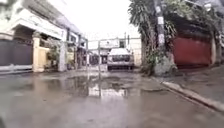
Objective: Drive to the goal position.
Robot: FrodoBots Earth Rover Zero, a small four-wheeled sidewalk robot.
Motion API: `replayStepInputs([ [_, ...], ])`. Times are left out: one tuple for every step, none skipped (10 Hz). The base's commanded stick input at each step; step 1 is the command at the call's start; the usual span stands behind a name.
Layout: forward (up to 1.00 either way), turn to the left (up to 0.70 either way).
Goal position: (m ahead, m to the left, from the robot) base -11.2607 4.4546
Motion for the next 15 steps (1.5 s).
replayStepInputs([
  [0.0, 0.45],
  [0.0, 0.45],
  [0.0, 0.45],
  [0.0, 0.45],
  [0.0, 0.45],
  [0.0, 0.45],
  [0.0, 0.45],
  [0.0, 0.45],
  [0.0, 0.45],
  [0.0, 0.45],
  [0.0, 0.45],
  [0.15, 0.42],
  [0.87, 0.29],
  [1.0, 0.27],
  [1.0, 0.27],
])
